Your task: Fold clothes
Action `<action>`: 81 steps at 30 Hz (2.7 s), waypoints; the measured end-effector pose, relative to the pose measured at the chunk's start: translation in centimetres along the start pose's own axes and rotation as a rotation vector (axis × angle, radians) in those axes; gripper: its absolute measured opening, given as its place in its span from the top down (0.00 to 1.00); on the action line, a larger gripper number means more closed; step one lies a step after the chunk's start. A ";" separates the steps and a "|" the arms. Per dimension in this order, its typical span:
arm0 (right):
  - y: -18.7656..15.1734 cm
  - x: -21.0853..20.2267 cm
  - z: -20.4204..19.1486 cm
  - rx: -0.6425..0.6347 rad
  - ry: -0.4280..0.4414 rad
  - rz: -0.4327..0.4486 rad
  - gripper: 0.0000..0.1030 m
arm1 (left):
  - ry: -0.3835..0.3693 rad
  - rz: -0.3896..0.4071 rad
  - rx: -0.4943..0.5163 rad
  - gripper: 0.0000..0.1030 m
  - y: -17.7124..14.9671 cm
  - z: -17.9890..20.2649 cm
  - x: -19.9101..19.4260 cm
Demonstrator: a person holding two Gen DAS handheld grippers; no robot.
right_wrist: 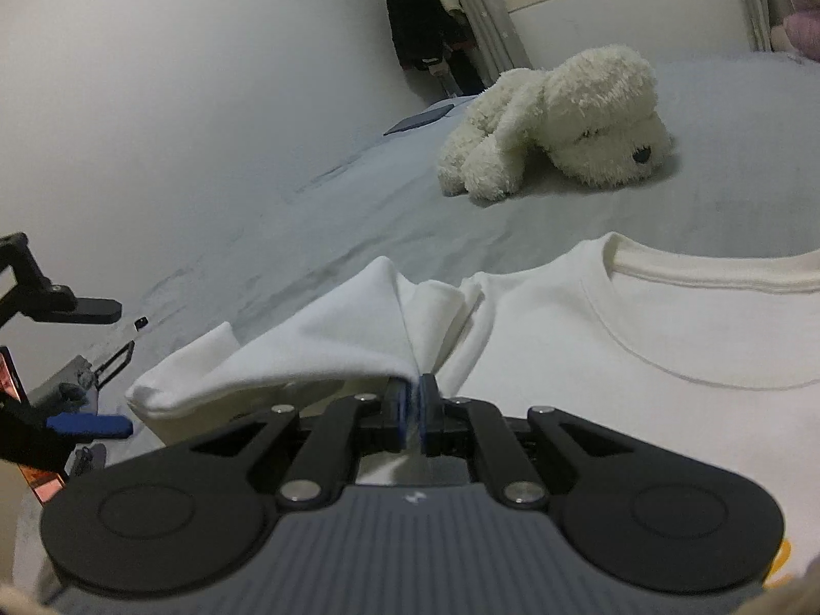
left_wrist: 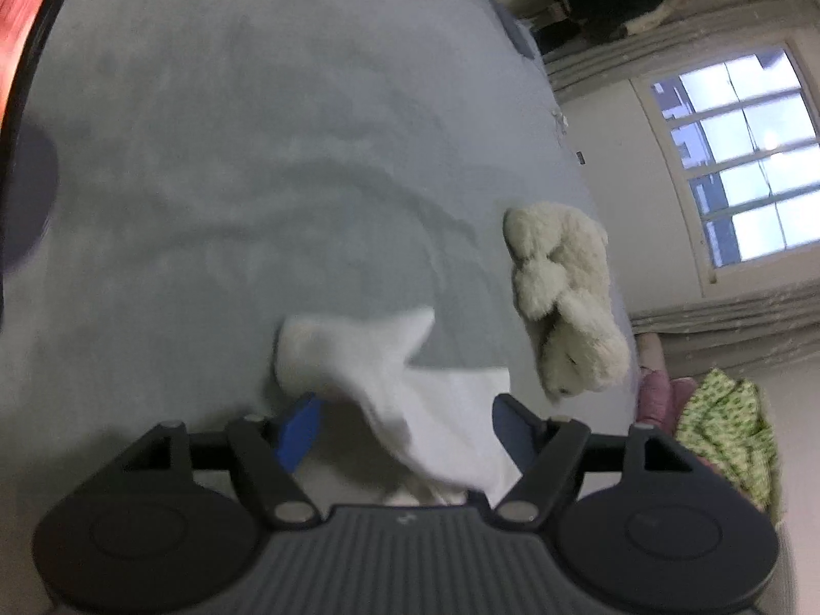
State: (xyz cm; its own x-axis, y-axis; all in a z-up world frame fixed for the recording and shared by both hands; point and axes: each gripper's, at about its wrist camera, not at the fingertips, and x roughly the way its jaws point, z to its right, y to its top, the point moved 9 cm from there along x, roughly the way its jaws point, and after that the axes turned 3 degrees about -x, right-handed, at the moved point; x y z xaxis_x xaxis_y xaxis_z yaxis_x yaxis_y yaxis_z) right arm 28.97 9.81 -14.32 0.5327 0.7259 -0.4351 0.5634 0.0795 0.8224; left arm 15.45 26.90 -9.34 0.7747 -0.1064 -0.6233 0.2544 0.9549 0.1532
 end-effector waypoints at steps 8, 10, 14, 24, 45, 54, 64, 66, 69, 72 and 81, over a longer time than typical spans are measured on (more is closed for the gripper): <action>-0.1 -0.1 0.6 0.025 0.015 0.006 0.93 | -0.103 0.064 -0.228 0.34 -1.0 -2.9 1.6; -0.1 -0.1 0.7 0.031 0.018 0.005 0.92 | -0.144 0.082 -0.286 0.35 -1.1 -3.2 2.1; -0.1 -0.1 0.6 0.031 0.019 0.006 0.92 | -0.188 0.154 -0.358 0.44 -0.3 -3.6 3.4; -0.2 -0.3 0.4 0.030 0.029 0.009 0.89 | -0.070 0.344 -0.179 0.96 3.7 -2.9 4.4; -0.9 -1.0 -2.2 0.126 0.256 -0.061 0.83 | -0.020 0.778 0.523 0.96 13.9 9.7 -1.8; -1.3 -0.8 -2.6 0.144 0.270 -0.083 0.83 | 0.094 0.869 0.547 0.96 15.2 9.3 -2.0; -1.5 -0.9 -2.4 0.164 0.277 -0.086 0.83 | 0.445 0.991 0.480 0.93 18.2 7.9 -1.9; -1.6 -0.8 -2.3 0.162 0.274 -0.090 0.83 | 0.534 1.016 0.465 0.89 18.7 7.7 -2.2; -1.6 -0.9 -2.3 0.165 0.279 -0.091 0.82 | 0.652 1.052 0.390 0.84 19.1 7.2 -3.2; -1.6 -0.8 -2.2 0.168 0.276 -0.096 0.82 | 0.737 1.108 0.329 0.70 19.6 7.1 -4.8; -1.5 -0.8 -2.2 0.170 0.277 -0.097 0.82 | 0.649 1.024 0.328 0.46 18.7 8.0 -4.4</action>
State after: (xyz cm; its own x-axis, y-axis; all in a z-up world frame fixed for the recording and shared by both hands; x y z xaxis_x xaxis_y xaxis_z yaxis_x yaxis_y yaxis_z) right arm 26.28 10.61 -14.42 0.2930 0.8802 -0.3733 0.7125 0.0594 0.6992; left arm 21.41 43.05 2.44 0.2979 0.8869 -0.3530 -0.0912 0.3946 0.9143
